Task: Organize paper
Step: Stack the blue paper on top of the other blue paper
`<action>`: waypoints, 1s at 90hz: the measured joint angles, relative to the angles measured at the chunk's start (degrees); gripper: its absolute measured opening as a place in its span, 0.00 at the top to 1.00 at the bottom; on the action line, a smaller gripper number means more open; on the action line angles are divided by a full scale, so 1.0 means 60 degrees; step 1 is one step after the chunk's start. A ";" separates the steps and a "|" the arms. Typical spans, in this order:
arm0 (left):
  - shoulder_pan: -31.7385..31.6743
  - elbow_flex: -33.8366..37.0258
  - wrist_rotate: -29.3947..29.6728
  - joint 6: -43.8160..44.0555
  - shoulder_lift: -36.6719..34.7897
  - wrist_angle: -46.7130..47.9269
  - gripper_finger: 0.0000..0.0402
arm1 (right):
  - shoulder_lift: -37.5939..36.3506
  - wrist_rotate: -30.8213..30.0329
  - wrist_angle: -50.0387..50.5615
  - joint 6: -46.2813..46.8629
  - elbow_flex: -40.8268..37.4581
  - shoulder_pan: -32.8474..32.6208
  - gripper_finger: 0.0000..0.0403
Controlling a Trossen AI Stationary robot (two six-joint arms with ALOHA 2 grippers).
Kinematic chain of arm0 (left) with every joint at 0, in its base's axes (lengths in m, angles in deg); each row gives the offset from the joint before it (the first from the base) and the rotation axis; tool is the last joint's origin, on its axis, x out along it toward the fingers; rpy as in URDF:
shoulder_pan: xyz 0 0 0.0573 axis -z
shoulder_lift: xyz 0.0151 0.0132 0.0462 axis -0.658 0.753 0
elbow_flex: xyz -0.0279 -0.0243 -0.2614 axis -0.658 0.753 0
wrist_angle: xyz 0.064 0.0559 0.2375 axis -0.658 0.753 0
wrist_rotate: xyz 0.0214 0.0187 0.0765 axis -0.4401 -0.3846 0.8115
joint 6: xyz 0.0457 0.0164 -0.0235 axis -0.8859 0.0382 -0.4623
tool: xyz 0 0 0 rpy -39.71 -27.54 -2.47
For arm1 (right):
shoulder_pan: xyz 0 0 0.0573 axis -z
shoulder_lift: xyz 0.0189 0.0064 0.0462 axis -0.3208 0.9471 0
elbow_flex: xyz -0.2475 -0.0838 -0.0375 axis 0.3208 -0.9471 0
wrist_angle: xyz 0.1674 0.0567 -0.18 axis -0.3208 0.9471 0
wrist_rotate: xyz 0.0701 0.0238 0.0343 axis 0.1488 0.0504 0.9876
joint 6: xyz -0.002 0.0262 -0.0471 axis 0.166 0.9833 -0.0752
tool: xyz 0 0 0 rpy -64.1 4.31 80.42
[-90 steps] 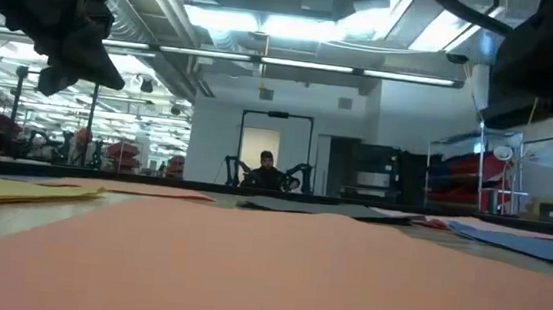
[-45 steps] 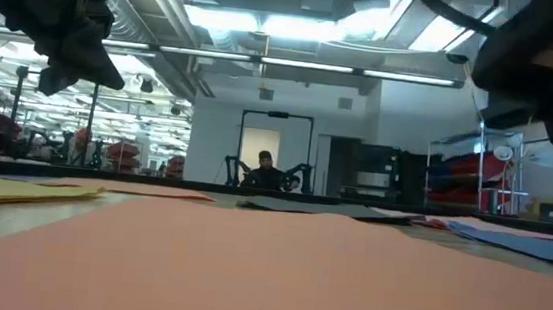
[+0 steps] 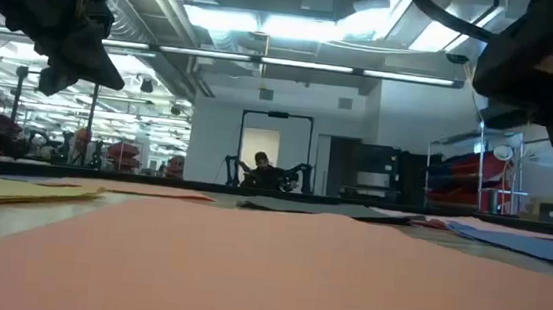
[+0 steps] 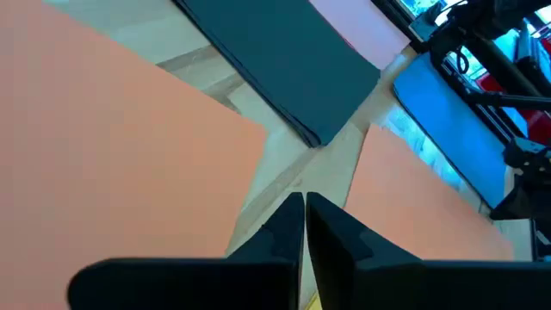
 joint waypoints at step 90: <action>0.0000 0.0000 0.0007 0.0022 -0.0002 0.0001 1.00 | 0.0011 0.0827 0.0233 0.0232 0.0004 -0.0007 1.00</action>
